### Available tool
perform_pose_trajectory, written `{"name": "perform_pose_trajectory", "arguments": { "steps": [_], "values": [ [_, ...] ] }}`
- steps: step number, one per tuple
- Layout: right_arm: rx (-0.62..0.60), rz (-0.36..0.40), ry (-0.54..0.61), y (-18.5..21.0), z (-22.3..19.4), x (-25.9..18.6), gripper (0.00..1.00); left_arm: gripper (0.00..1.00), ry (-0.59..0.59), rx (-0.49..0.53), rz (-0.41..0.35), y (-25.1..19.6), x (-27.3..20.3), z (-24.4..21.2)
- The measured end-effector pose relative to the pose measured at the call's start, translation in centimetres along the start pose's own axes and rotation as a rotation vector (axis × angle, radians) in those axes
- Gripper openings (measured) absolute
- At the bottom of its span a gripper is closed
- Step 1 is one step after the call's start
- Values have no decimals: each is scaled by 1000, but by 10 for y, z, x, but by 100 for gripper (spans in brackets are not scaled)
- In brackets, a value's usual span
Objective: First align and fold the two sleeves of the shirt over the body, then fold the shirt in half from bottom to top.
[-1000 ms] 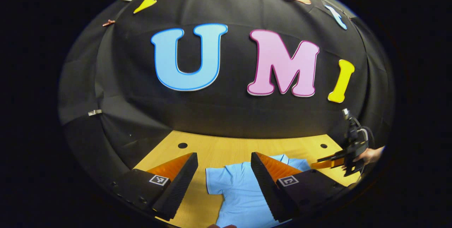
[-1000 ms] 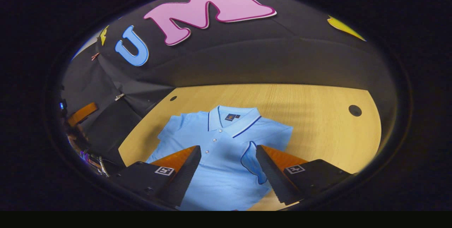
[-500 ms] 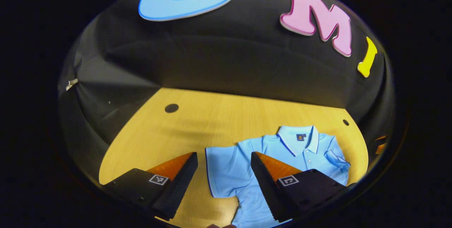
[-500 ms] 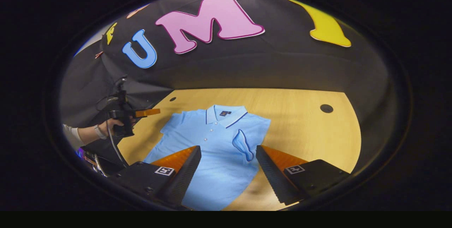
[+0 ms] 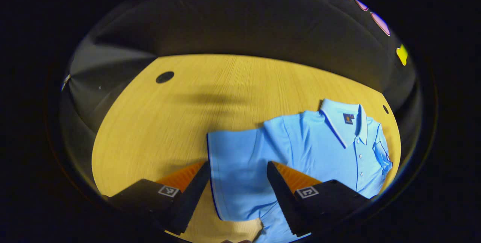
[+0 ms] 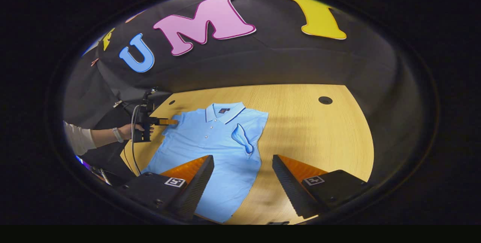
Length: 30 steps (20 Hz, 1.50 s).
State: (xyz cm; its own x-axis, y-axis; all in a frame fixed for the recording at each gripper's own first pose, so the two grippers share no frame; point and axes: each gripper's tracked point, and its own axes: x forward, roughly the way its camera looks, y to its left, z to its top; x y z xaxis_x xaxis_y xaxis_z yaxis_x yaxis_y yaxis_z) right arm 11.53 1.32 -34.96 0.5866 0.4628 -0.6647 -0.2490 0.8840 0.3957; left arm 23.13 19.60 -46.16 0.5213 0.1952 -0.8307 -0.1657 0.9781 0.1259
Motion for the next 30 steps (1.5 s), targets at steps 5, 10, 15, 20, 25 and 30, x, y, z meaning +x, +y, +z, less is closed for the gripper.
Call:
{"name": "perform_pose_trajectory", "arguments": {
  "steps": [5,10,15,20,25,30],
  "values": [
    [-9,6,6,3,-4,0,98,62,-40,42,-27,-8,-1,1],
    [16,8,2,-2,-7,-5,98,6,-50,27,-44,-27,-9,6],
    [19,-2,-8,-7,-8,-3,98,6,-157,55,-163,-71,-46,43],
    [7,12,0,2,-15,2,98,7,-110,100,-225,-115,-50,32],
    [-4,11,12,4,-23,1,98,24,-10,84,-280,-154,-41,6],
    [54,5,4,1,-30,3,98,52,-49,103,-386,-187,-78,11]
  ]
}}
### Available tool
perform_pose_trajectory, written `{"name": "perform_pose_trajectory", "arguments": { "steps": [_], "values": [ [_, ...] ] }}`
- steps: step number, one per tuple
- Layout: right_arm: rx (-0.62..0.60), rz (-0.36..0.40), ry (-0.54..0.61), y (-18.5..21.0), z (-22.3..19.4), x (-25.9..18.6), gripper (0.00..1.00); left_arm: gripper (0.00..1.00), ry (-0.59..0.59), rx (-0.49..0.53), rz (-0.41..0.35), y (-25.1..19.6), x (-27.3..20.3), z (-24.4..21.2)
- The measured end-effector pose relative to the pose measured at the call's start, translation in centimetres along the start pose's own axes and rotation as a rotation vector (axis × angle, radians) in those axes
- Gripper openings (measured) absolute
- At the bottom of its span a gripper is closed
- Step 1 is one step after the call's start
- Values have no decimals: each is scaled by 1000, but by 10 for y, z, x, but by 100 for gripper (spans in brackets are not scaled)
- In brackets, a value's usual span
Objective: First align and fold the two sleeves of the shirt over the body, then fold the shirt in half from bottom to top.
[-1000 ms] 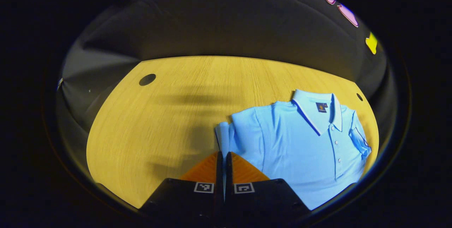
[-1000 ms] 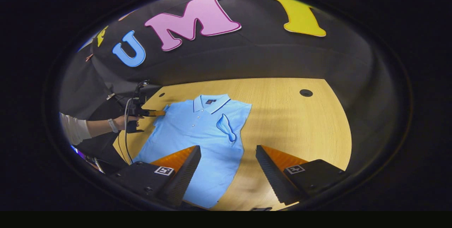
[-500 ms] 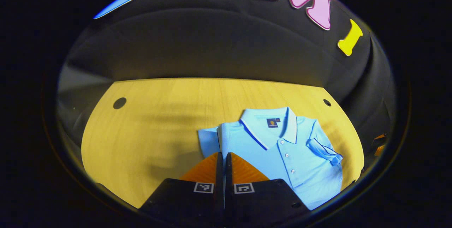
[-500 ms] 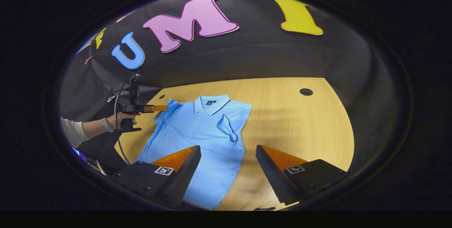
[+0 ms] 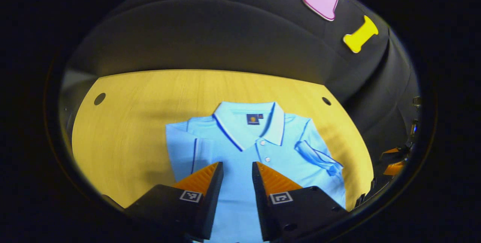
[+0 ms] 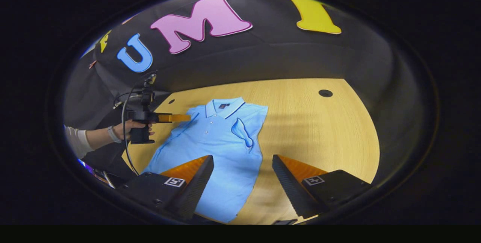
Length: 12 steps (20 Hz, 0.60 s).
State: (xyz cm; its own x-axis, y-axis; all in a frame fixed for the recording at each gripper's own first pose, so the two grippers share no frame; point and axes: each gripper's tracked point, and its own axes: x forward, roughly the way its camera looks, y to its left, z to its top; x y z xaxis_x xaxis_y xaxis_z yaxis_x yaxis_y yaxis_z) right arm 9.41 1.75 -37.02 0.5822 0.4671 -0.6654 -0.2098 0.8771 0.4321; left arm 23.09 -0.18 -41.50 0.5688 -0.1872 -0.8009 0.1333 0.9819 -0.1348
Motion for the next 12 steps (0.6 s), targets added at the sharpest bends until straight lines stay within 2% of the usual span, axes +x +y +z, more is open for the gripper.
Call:
{"name": "perform_pose_trajectory", "arguments": {
  "steps": [2,4,6,7,8,12],
  "values": [
    [15,-3,6,0,-5,-1,98,69,-21,9,-23,-9,-20,3],
    [37,8,13,5,-11,-2,98,75,-45,9,-32,-11,-45,1],
    [54,14,34,9,-25,-1,98,78,-53,-9,-39,-11,-72,-9],
    [57,16,45,10,-32,-2,98,70,-52,-15,-37,-8,-85,-18],
    [55,17,56,12,-40,-3,98,78,-51,-23,-31,-4,-100,-28],
    [61,12,116,15,-82,-12,98,78,-7,-63,-8,16,-152,-90]
  ]
}}
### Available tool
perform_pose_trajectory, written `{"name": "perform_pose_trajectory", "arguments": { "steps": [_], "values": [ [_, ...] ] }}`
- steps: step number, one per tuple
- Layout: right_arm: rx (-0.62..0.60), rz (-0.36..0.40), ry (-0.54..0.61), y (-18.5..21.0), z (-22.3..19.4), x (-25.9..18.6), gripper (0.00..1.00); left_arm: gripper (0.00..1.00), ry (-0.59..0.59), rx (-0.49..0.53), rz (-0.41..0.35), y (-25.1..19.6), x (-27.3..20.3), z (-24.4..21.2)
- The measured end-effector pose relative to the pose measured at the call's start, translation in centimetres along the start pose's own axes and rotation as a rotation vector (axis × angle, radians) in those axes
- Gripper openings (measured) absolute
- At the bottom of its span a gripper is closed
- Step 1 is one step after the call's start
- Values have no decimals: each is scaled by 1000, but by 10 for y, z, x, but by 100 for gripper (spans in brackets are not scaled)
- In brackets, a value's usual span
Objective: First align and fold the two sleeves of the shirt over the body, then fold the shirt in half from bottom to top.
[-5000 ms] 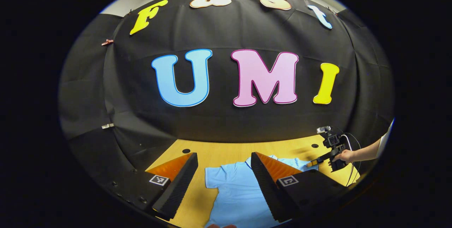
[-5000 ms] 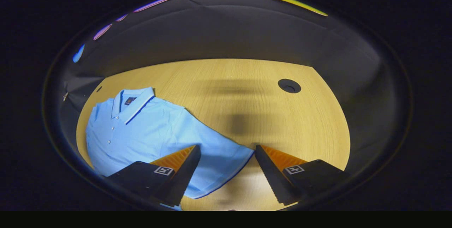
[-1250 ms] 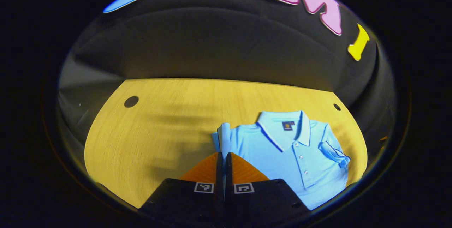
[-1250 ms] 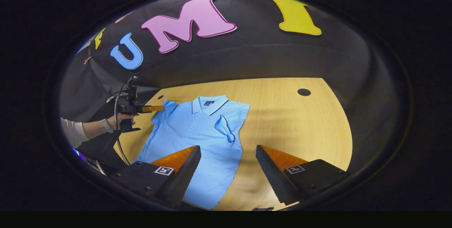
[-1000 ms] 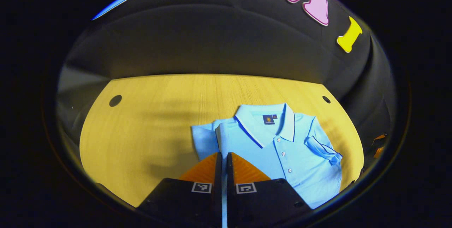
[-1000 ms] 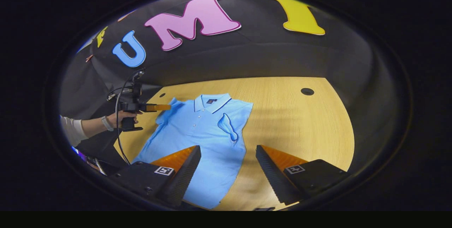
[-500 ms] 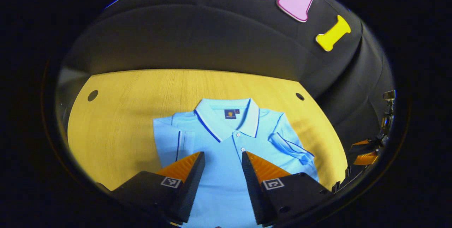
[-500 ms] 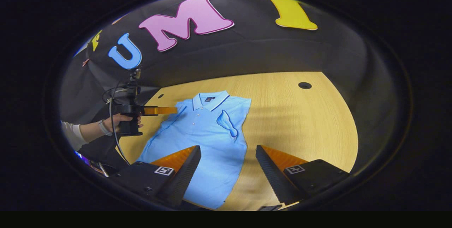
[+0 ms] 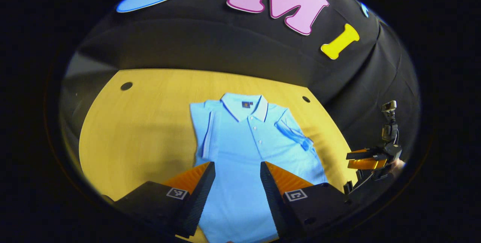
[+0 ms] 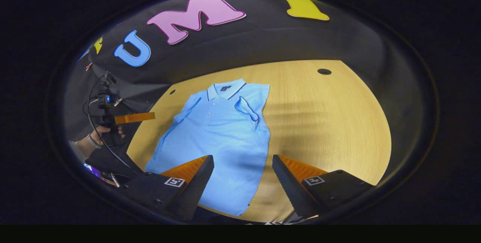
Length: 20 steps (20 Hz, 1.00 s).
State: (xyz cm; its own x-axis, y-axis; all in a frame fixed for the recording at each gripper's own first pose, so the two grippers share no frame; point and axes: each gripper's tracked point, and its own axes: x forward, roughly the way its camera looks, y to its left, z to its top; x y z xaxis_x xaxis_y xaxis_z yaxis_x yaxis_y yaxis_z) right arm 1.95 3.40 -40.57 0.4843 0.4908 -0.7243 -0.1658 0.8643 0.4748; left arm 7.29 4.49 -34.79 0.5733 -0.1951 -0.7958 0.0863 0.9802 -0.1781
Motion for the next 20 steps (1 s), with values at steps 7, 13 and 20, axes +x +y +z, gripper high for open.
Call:
{"name": "perform_pose_trajectory", "arguments": {
  "steps": [7,13,20],
  "values": [
    [54,41,90,11,-82,-7,98,79,109,-105,29,30,-52,-112],
    [141,77,132,18,-134,-12,98,79,192,-152,14,41,-69,-180],
    [259,142,133,30,-162,-12,98,80,215,-201,-53,36,-71,-220]
  ]
}}
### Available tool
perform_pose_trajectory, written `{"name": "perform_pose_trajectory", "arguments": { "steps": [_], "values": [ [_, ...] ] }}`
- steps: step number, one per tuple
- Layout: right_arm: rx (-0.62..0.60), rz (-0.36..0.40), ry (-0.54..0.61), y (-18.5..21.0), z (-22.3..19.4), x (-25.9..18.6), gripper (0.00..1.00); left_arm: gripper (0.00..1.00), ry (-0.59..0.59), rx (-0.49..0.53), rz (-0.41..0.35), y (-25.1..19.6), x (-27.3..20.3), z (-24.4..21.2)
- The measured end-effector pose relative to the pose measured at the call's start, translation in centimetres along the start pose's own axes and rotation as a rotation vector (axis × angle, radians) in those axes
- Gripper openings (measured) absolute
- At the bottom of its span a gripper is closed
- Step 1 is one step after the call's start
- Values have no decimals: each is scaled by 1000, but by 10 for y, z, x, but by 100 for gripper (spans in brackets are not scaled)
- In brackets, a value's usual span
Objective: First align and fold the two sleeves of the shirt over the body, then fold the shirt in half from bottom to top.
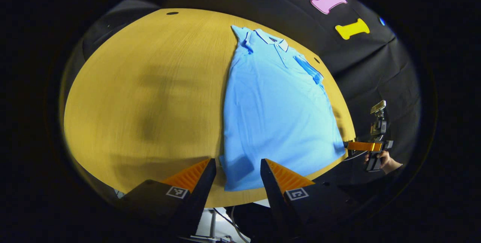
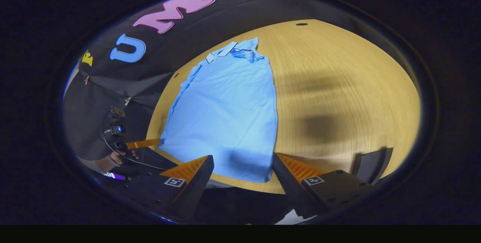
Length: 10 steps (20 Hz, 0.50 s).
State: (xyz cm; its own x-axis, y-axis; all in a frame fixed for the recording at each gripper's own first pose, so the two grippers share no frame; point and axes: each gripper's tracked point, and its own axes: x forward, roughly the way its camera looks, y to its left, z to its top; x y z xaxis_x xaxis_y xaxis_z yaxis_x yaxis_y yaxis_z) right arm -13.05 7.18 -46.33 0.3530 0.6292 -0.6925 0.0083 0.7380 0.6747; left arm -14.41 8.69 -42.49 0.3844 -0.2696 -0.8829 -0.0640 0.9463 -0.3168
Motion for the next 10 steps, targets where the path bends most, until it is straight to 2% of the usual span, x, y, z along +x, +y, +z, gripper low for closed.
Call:
{"name": "perform_pose_trajectory", "arguments": {
  "steps": [7,8,9,10],
  "values": [
    [111,124,26,23,-8,10,97,79,24,-41,-84,-19,8,-7],
    [125,140,33,27,-8,14,96,86,26,-33,-79,-20,9,-8],
    [135,147,40,27,-9,17,95,76,26,-27,-79,-21,11,-9],
    [144,148,46,27,-10,21,94,71,31,-28,-79,-22,13,-10]
  ]
}}
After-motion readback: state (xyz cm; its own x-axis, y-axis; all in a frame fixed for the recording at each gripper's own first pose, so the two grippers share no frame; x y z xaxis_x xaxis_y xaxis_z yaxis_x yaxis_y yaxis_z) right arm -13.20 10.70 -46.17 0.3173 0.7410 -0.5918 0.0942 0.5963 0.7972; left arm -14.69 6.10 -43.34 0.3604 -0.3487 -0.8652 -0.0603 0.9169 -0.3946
